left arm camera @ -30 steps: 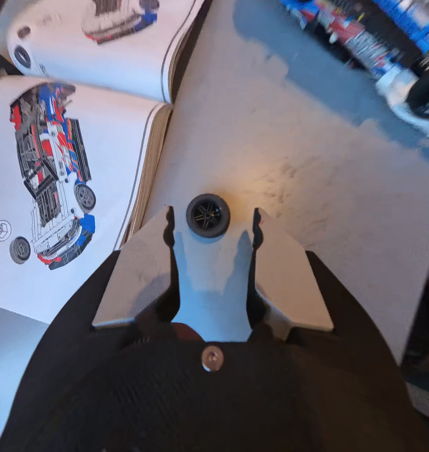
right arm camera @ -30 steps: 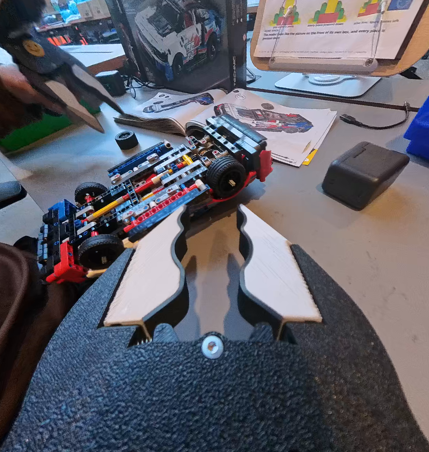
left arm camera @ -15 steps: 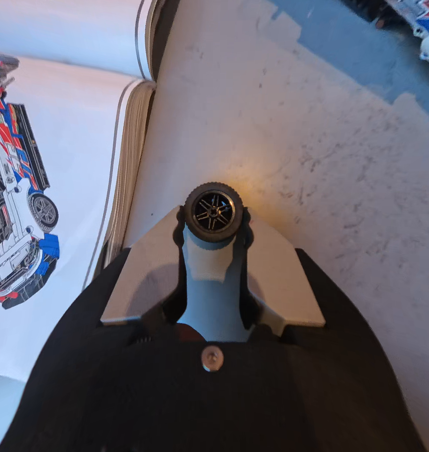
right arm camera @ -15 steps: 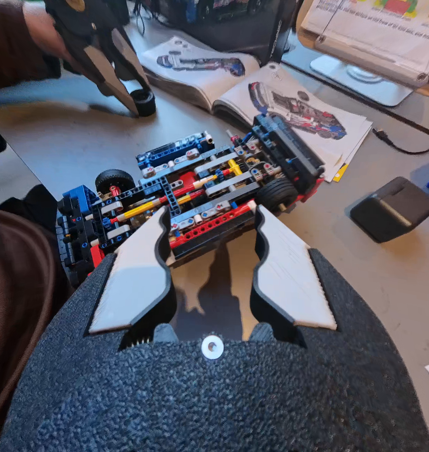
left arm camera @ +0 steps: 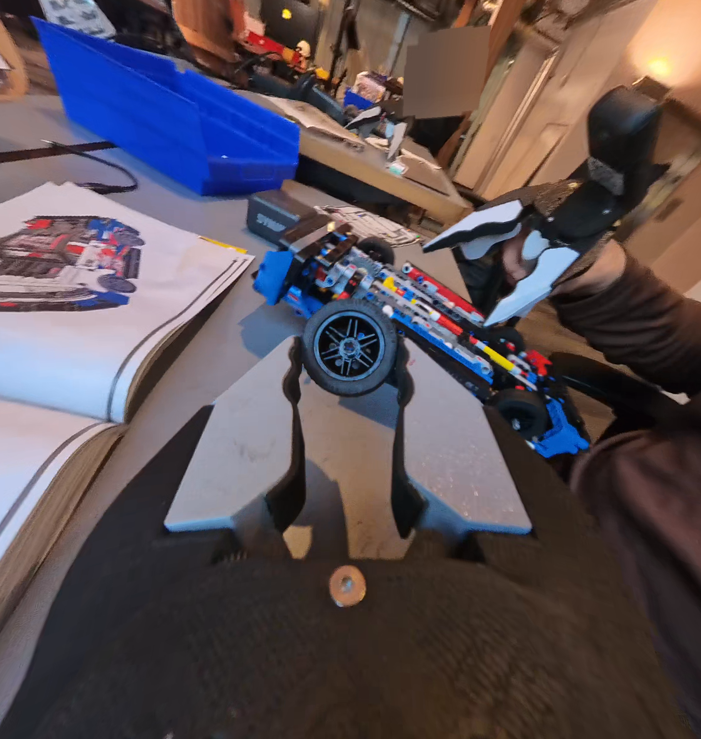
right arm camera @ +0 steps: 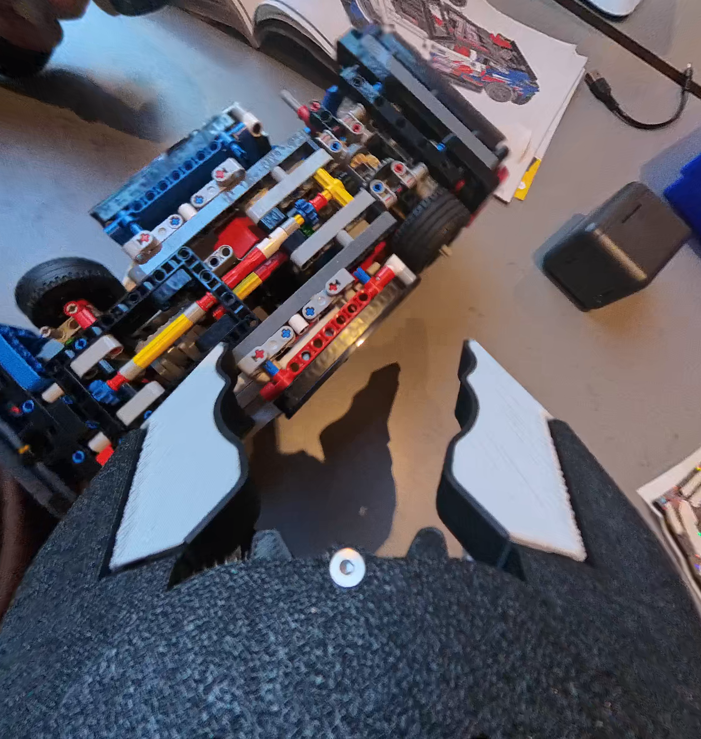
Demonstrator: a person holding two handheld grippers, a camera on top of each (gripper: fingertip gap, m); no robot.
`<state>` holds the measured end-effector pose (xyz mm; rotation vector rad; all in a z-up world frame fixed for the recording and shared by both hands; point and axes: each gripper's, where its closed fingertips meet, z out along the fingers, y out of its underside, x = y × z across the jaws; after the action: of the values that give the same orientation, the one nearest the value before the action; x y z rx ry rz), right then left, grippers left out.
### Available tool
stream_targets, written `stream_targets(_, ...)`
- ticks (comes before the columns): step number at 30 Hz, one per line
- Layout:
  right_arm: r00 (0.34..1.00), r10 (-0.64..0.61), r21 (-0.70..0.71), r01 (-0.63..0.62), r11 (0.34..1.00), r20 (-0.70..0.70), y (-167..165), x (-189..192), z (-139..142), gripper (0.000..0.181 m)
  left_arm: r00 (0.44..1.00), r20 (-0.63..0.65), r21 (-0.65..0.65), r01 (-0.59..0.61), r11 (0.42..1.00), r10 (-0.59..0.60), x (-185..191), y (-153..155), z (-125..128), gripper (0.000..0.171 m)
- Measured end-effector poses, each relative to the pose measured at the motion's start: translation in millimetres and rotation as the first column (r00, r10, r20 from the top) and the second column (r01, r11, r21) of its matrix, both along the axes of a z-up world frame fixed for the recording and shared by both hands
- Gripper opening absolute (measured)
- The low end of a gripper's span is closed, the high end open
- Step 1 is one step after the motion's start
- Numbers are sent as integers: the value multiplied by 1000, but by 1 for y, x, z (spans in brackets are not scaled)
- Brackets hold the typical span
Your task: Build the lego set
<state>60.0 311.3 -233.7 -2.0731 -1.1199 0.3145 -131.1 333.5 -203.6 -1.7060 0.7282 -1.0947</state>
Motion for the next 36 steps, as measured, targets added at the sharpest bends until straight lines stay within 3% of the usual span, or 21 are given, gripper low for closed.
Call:
stream_targets(2,1000,-6,14,6,1000,31,3,6,2,102,999,21,-4,28,1000,-27,5,0,2,44)
stream_targets(3,999,24,22,-25,999,28,2,4,7,89,999,31,5,40,999,-40,8,-1,5,44)
stream_targets(4,998,69,45,-69,997,-13,0,-4,18,76,999,25,32,40,999,-40,10,-2,7,44)
stream_targets(6,977,142,73,-132,989,-162,-2,-26,46,70,999,-28,146,34,989,-30,16,-6,15,44)
stream_targets(10,843,271,-67,-339,938,-464,-15,-87,83,61,998,-68,412,44,910,-17,36,-28,45,43)
stream_targets(12,760,271,-155,-437,886,-591,-19,-116,92,61,996,-90,537,25,843,27,44,-37,58,43)
stream_targets(15,690,236,-257,-531,808,-684,-21,-143,96,58,985,-133,646,3,763,108,49,-44,66,44)
stream_targets(17,661,255,-265,-580,770,-705,-27,-153,97,30,977,-168,654,9,756,133,49,-44,61,44)
stream_targets(21,709,252,-297,-553,778,-659,-22,-162,90,23,960,-203,616,-28,787,193,40,-35,48,44)
stream_targets(24,756,238,-300,-499,813,-610,-14,-167,82,20,913,-287,607,-60,792,289,33,-24,37,45)
stream_targets(36,724,80,-431,-491,757,-685,-5,-171,70,18,900,-271,595,-123,794,342,29,-21,41,44)
